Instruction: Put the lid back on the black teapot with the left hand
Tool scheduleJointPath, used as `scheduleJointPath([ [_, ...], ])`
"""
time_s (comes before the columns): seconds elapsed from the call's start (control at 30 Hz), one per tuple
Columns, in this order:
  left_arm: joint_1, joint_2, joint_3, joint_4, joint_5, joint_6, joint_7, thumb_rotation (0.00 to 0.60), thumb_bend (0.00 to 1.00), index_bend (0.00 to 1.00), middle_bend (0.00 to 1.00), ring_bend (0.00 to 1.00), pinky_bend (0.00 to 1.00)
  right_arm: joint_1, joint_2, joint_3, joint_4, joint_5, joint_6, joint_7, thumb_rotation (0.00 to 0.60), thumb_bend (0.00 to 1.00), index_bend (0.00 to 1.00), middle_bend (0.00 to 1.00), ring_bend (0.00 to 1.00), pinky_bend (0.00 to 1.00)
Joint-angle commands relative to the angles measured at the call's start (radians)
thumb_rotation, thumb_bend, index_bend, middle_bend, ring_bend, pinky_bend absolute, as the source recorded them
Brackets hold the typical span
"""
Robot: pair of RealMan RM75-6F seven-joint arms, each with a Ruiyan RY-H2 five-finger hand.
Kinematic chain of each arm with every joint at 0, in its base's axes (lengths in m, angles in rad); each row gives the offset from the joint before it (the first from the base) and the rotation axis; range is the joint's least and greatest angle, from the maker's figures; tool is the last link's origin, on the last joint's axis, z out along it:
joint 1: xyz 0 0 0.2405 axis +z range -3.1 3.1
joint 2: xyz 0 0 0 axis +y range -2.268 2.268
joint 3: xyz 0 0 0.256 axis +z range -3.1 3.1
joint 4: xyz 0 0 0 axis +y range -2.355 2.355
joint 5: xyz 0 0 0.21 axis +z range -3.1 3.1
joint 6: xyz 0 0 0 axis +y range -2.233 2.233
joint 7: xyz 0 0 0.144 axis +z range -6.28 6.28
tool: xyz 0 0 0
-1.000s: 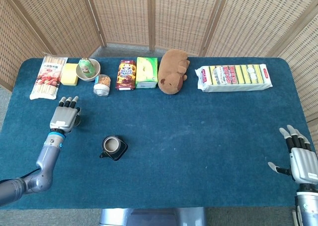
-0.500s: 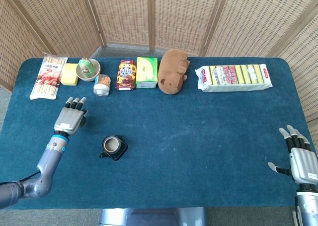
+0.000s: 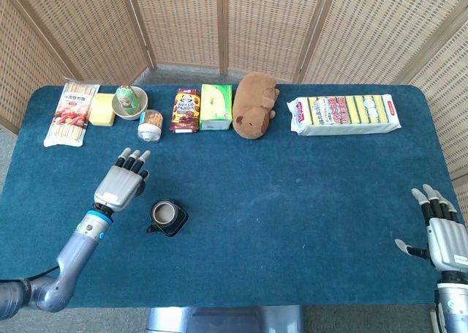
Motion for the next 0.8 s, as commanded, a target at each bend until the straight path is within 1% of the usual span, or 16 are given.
scheduleJointPath([
  [0.03, 0.007, 0.017, 0.012, -0.036, 0.033, 0.015, 0.007, 0.600, 0.24, 0.39, 0.00, 0.00, 0.01, 0.000, 0.000, -0.001, 0.000, 0.000, 0.000, -0.001, 0.600, 0.06, 0.10, 0.01, 0.01, 0.00],
  [0.47, 0.018, 0.029, 0.050, -0.142, 0.147, 0.041, 0.065, 0.600, 0.24, 0.39, 0.00, 0.00, 0.01, -0.001, 0.001, 0.000, -0.002, 0.001, 0.002, -0.002, 0.600, 0.07, 0.10, 0.01, 0.01, 0.00],
  [0.63, 0.021, 0.026, 0.059, -0.170, 0.163, 0.048, 0.106, 0.600, 0.24, 0.39, 0.00, 0.00, 0.01, -0.002, 0.003, 0.000, -0.003, 0.000, 0.002, 0.001, 0.600, 0.06, 0.10, 0.01, 0.01, 0.00],
  [0.8, 0.026, 0.011, 0.067, -0.169, 0.172, 0.040, 0.112, 0.600, 0.24, 0.39, 0.00, 0.00, 0.01, -0.003, 0.006, 0.000, -0.005, -0.001, 0.005, 0.004, 0.600, 0.07, 0.10, 0.01, 0.01, 0.00],
])
